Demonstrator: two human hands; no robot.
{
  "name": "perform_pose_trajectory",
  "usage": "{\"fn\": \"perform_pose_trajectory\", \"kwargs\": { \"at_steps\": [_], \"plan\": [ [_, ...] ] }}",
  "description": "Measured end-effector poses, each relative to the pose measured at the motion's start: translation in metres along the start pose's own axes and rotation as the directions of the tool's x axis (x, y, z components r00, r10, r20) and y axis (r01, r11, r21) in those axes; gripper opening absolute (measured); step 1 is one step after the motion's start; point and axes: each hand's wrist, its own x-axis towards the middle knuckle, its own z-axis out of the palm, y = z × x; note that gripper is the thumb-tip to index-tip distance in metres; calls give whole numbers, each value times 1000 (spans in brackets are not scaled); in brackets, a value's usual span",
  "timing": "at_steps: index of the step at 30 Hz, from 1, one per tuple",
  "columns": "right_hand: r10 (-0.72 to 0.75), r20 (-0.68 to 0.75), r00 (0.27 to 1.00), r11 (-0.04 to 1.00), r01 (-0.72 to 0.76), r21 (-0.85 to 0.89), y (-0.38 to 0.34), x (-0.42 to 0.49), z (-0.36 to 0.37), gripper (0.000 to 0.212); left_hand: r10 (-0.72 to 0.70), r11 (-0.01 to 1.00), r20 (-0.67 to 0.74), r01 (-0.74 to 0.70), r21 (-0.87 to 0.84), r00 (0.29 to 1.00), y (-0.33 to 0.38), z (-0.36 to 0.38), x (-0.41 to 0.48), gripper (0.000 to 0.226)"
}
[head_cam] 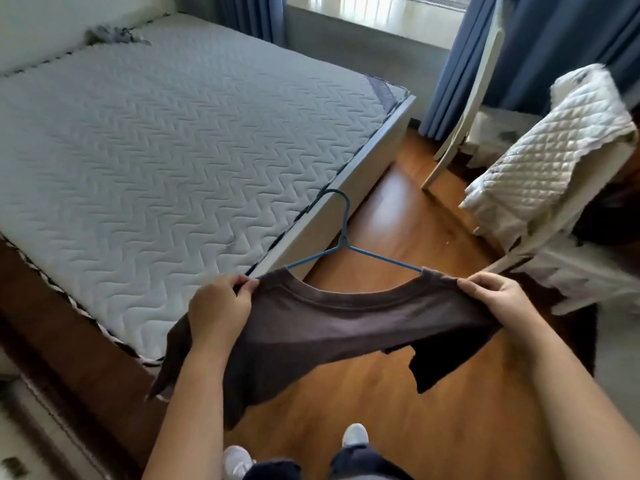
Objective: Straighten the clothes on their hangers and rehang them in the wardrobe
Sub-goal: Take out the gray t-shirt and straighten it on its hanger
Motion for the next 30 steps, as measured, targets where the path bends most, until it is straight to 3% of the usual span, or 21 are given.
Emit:
{"fn": "perform_pose_trajectory", "kwargs": {
  "at_steps": [6,11,16,20,22,30],
  "plan": [
    [-58,19,998,996,60,-60,-8,48,-32,19,-117,983,58,124,-137,991,30,28,13,16],
    [-157,73,985,962,169,-214,-42,103,8,23,-213,956,35,216,-199,976,9,22,42,17],
    [-234,193,953,858,296,-420,-88,164,75,22,-309,935,-65,290,-205,949,-23,11,85,17],
    [-197,376,905,769,381,-513,-119,205,150,16,-435,888,-116,404,-218,893,-65,-7,114,15],
    [-173,471,865,719,438,-540,-129,223,191,24,-502,856,-137,467,-223,854,-92,-15,121,16],
    [-113,705,700,651,589,-480,-161,264,334,16,-691,722,-239,633,-280,683,-160,-35,116,11]
  ]
}}
